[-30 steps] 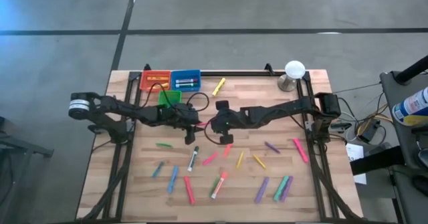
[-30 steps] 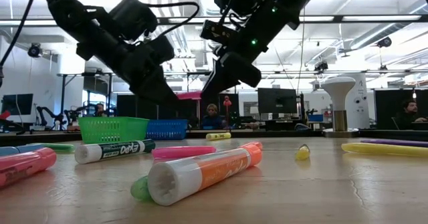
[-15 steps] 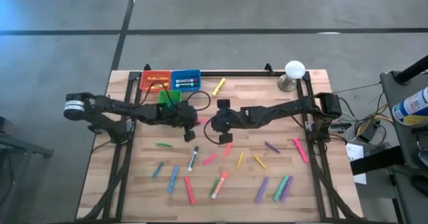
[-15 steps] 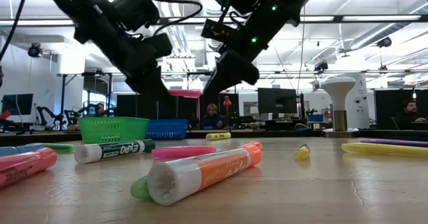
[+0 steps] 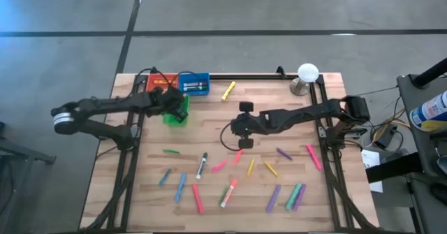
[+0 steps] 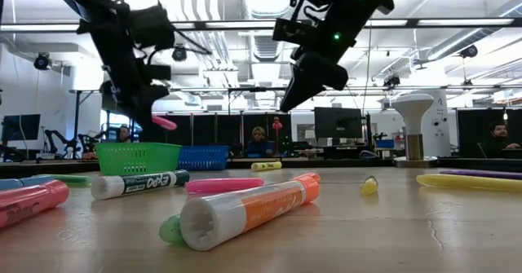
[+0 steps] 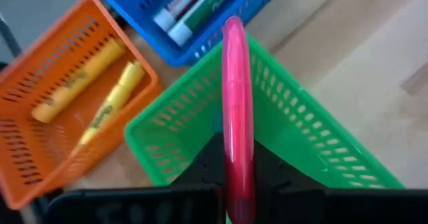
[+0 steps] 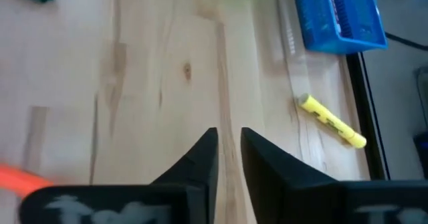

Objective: Pick & Place Markers
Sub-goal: Put the pink pen into the green bin, then put the yellow pen into the green bin

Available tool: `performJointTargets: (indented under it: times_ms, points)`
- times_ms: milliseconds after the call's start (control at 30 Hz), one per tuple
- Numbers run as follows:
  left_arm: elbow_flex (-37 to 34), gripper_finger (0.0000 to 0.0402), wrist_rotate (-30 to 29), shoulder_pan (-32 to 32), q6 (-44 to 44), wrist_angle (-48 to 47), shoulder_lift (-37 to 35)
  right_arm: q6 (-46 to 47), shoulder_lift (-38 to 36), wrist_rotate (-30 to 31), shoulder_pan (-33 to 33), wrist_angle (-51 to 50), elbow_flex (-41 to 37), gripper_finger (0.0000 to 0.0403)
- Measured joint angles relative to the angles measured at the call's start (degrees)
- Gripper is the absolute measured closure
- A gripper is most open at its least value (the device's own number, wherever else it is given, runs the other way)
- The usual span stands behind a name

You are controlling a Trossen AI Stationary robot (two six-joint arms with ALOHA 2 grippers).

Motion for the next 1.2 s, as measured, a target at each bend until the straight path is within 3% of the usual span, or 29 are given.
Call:
performJointTargets:
  times_ms: [267,467,667,833,1000,1200]
  points:
    - [-0.7,0.0352,2.3,1.3,0.9,0.4,5.8,1.9,-2.7,0.0,0.0,0.0,-3.1,0.0381]
    - [-0.6,0.0337,2.2,1.3,0.8,-1.3,5.5,3.1,-4.1,0.0,0.2,-1.3,-3.8,0.0385]
    - [0.0,0.0337,2.2,1.0,1.6,-4.1,0.6,2.9,-7.4,0.0,2.5,-3.9,-3.8,0.0385]
    - [-1.5,0.0356,2.7,-1.0,1.8,1.3,-6.6,5.4,-13.8,0.0,5.9,-1.7,-7.3,0.0385]
    - [-8.4,0.0391,5.9,-5.4,2.5,17.4,-13.8,11.9,-20.5,0.0,10.2,2.4,-16.0,0.0385]
    - [-24.3,0.04,14.5,-11.8,3.1,58.0,-16.1,25.4,-26.5,1.9,16.3,0.2,-23.1,0.0385]
